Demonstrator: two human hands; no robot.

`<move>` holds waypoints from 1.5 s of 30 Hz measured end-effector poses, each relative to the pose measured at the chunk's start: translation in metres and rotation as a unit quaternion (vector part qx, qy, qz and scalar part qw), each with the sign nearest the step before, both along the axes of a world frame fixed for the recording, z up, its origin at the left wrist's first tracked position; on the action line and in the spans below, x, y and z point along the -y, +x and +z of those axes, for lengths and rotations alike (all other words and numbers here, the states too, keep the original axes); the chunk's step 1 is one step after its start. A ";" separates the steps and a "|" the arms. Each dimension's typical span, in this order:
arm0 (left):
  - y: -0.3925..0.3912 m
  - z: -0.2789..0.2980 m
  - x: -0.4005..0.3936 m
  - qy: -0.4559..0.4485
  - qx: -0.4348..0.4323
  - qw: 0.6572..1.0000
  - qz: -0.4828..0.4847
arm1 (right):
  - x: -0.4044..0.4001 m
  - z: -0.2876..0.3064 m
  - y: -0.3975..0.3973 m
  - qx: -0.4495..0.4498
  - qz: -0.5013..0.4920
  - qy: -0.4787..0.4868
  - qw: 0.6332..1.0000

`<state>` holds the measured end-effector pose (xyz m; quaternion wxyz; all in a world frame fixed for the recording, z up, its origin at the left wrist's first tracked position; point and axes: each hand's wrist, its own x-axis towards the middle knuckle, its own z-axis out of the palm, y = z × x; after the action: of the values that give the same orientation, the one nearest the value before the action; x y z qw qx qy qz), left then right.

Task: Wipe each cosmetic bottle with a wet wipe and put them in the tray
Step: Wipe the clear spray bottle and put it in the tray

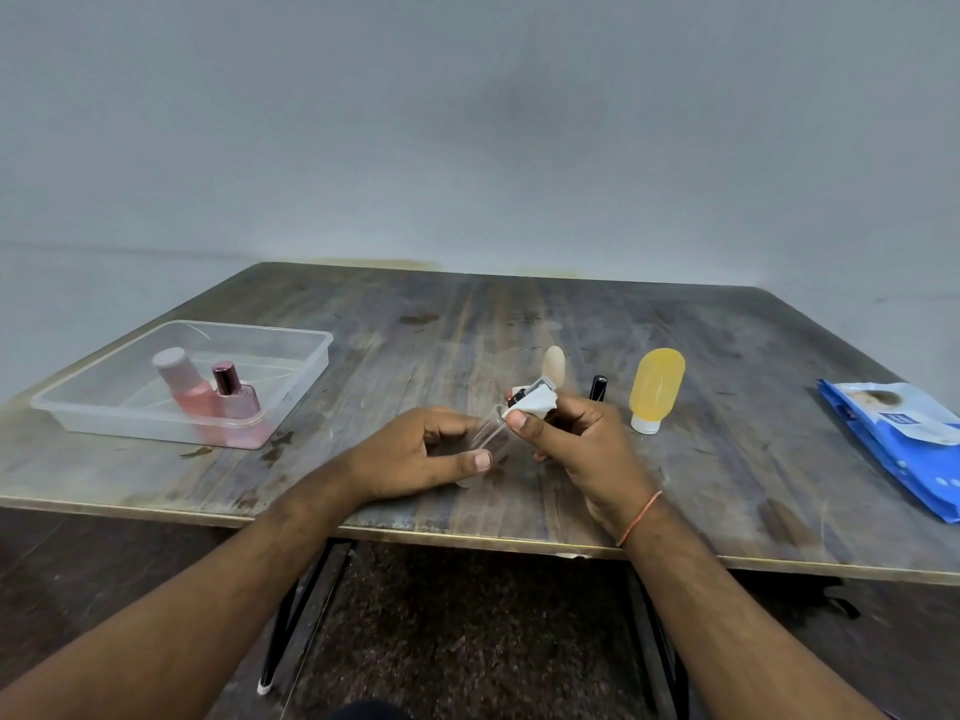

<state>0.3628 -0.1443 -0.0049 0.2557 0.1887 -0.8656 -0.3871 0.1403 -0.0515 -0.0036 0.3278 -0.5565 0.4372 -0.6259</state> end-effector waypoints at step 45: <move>-0.005 -0.007 -0.005 -0.172 0.044 0.979 0.103 | 0.000 -0.001 0.002 0.034 0.060 0.012 0.998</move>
<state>0.3576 -0.1390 -0.0117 0.2848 0.2469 -0.9054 -0.1956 0.1423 -0.0515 -0.0042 0.3864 -0.5558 0.3991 -0.6185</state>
